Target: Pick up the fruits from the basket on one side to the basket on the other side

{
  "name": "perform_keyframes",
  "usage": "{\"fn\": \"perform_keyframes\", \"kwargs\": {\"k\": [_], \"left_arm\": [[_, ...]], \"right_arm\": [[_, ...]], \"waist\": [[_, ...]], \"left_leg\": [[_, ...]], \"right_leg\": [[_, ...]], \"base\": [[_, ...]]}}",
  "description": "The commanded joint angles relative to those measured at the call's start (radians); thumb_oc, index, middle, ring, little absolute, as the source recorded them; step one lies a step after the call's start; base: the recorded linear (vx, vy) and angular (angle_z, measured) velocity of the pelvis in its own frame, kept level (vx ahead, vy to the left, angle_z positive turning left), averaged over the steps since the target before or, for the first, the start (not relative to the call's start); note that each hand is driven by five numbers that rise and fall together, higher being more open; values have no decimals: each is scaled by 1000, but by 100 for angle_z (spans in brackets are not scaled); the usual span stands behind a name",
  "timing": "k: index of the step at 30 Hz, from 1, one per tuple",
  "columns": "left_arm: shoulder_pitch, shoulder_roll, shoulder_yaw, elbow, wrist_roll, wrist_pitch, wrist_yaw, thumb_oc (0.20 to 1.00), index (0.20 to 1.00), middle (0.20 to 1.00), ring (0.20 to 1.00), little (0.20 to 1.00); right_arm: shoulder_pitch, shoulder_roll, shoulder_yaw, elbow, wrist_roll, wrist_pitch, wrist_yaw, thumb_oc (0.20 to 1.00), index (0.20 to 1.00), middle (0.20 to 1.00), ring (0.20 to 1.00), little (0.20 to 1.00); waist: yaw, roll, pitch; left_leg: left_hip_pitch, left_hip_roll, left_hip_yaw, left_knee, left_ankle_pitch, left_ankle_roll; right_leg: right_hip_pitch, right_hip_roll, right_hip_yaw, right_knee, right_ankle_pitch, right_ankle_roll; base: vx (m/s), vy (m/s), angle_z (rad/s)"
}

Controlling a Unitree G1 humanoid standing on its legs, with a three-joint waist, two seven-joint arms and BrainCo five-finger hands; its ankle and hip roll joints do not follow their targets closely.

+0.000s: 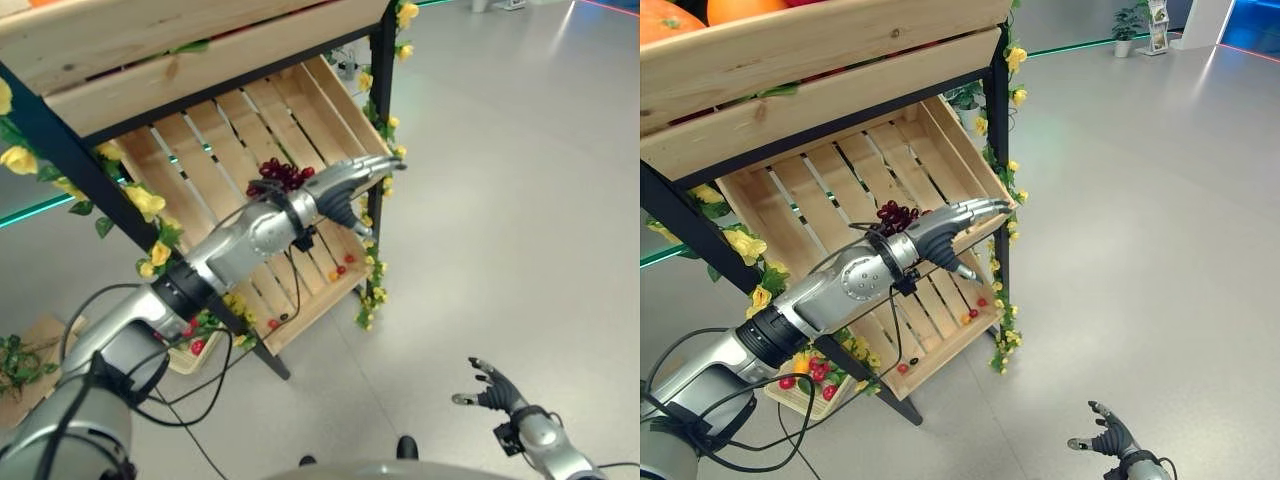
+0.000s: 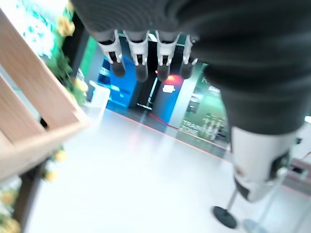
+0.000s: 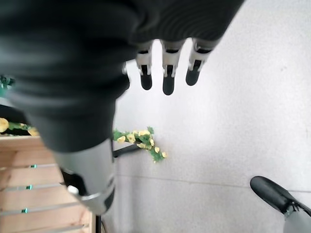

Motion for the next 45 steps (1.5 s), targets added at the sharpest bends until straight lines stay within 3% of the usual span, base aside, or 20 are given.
{"fn": "perform_keyframes", "kwargs": {"k": [1, 7, 8, 9, 10, 11, 12, 13, 17, 21, 22, 23, 24, 25, 26, 31, 33, 41, 43, 45], "left_arm": [[-44, -11, 43, 28, -98, -41, 11, 1000, 1000, 1000, 1000, 1000], [85, -40, 64, 43, -171, -73, 22, 1000, 1000, 1000, 1000, 1000], [111, -46, 75, 45, -185, -80, 29, 1000, 1000, 1000, 1000, 1000], [199, -52, 126, 47, -218, -81, 40, 1000, 1000, 1000, 1000, 1000], [263, -41, 164, 33, -231, -81, 38, 1000, 1000, 1000, 1000, 1000], [264, -41, 164, 33, -231, -81, 38, 1000, 1000, 1000, 1000, 1000], [369, -36, 234, 19, -237, -92, 44, 1000, 1000, 1000, 1000, 1000], [370, -36, 235, 18, -237, -92, 44, 1000, 1000, 1000, 1000, 1000], [562, -101, 308, 98, -204, -101, 76, 1000, 1000, 1000, 1000, 1000], [633, -99, 352, 152, -173, -104, 97, 1000, 1000, 1000, 1000, 1000], [659, -100, 370, 173, -163, -103, 109, 1000, 1000, 1000, 1000, 1000], [702, -83, 407, 186, -154, -99, 125, 1000, 1000, 1000, 1000, 1000], [703, -82, 408, 186, -154, -99, 125, 1000, 1000, 1000, 1000, 1000], [723, -80, 429, 196, -153, -88, 137, 1000, 1000, 1000, 1000, 1000], [743, -81, 452, 204, -149, -79, 140, 1000, 1000, 1000, 1000, 1000], [787, -125, 498, 334, -166, -68, 171, 1000, 1000, 1000, 1000, 1000], [803, -160, 515, 453, -161, -59, 198, 1000, 1000, 1000, 1000, 1000], [825, -242, 577, 755, -231, -34, 254, 1000, 1000, 1000, 1000, 1000], [815, -255, 576, 828, -221, -32, 262, 1000, 1000, 1000, 1000, 1000], [809, -261, 573, 883, -203, -31, 281, 1000, 1000, 1000, 1000, 1000]], "right_arm": [[0, -9, -55, -65, 40, -59, -25, 1000, 1000, 1000, 1000, 1000], [4, -17, -100, -110, 69, -93, -68, 1000, 1000, 1000, 1000, 1000], [-3, -19, -108, -124, 76, -100, -75, 1000, 1000, 1000, 1000, 1000], [-47, -19, -108, -109, 89, -109, -95, 1000, 1000, 1000, 1000, 1000], [-81, -14, -97, -99, 90, -108, -96, 1000, 1000, 1000, 1000, 1000], [-82, -14, -96, -98, 90, -108, -96, 1000, 1000, 1000, 1000, 1000], [-97, -2, -97, -108, 88, -105, -90, 1000, 1000, 1000, 1000, 1000], [-97, -2, -96, -108, 88, -104, -90, 1000, 1000, 1000, 1000, 1000], [-58, 74, -164, -105, 129, -130, -110, 1000, 1000, 1000, 1000, 1000], [-57, 107, -164, -87, 129, -127, -98, 1000, 1000, 1000, 1000, 1000], [-56, 118, -161, -67, 128, -126, -94, 1000, 1000, 1000, 1000, 1000], [-66, 134, -158, -27, 133, -122, -93, 1000, 1000, 1000, 1000, 1000], [-67, 135, -157, -26, 133, -123, -93, 1000, 1000, 1000, 1000, 1000], [-75, 150, -157, -7, 141, -121, -98, 1000, 1000, 1000, 1000, 1000], [-72, 161, -159, 6, 150, -117, -97, 1000, 1000, 1000, 1000, 1000], [-42, 183, -164, 82, 180, -113, -89, 1000, 1000, 1000, 1000, 1000], [-47, 198, -175, 167, 213, -113, -85, 1000, 1000, 1000, 1000, 1000], [-94, 222, -161, 343, 187, -84, -111, 1000, 1000, 1000, 1000, 1000], [-104, 230, -143, 365, 178, -80, -113, 1000, 1000, 1000, 1000, 1000], [-100, 239, -125, 383, 182, -83, -112, 1000, 1000, 1000, 1000, 1000]], "waist": [[-14, -59, 6], [-35, -71, 17], [-35, -79, 27], [-13, -89, 51], [10, -89, 54], [10, -89, 53], [20, -93, 51], [21, -93, 51], [-24, -102, 57], [-18, -130, 67], [-16, -137, 71], [3, -153, 77], [3, -157, 75], [32, -156, 82], [47, -150, 83], [47, -148, 61], [67, -146, 46], [109, -176, 14], [105, -185, 12], [93, -179, 16]], "left_leg": [[27, -41, 14, 35, -56, 8], [11, -45, -15, 109, -92, 7], [-7, -62, -49, 151, -111, 6], [-32, -133, -183, 238, -158, 14], [-43, -186, -270, 254, -173, 34], [-44, -186, -269, 253, -172, 34], [-31, -204, -313, 251, -188, 52], [-31, -203, -311, 250, -188, 52], [6, -172, -203, 156, -185, 77], [-7, -171, -109, 108, -166, 89], [-5, -169, -86, 97, -165, 91], [-15, -153, -49, 92, -154, 91], [-19, -156, -48, 91, -148, 90], [-28, -133, -16, 98, -141, 86], [-30, -117, 4, 94, -133, 81], [-25, -85, 48, 60, -96, 82], [-25, -61, 85, 71, -96, 79], [-34, -7, 186, 105, -82, 55], [-42, 18, 189, 118, -69, 40], [-46, 57, 167, 134, -52, 23]], "right_leg": [[61, -10, 47, 30, -48, 84], [46, 5, 95, 44, -61, 66], [37, 3, 113, 50, -58, 63], [-1, 20, 181, 82, -58, 56], [-41, 37, 242, 108, -51, 60], [-43, 36, 242, 108, -51, 60], [-61, 60, 329, 109, -35, 67], [-61, 60, 331, 109, -35, 67], [-132, 54, 378, 108, 24, 119], [-192, 50, 412, 92, 89, 163], [-197, 40, 403, 78, 112, 176], [-219, 19, 340, 78, 124, 173], [-224, 16, 342, 78, 127, 172], [-231, -12, 209, 101, 88, 152], [-211, -30, 134, 124, 54, 137], [-123, -38, 167, 215, -29, 120], [-59, -89, 120, 226, -45, 125], [21, -211, 19, 190, 43, 162], [27, -195, 46, 180, 16, 161], [23, -138, 110, 190, -80, 133]], "base": [[-5, -46, -2], [-26, -38, -14], [-89, 15, -23], [-132, 53, -50], [-99, 55, -83], [-55, 109, -212], [-12, 72, -235], [-27, 126, -266], [-140, 214, -86], [-188, 131, -110], [-170, 52, -117], [-184, 46, -112], [-223, -3, -94], [-165, 7, -69], [-232, 25, -114], [-126, 12, -67], [-87, -76, -51], [-42, -179, -71], [-37, -371, -69], [14, -316, -40]]}}
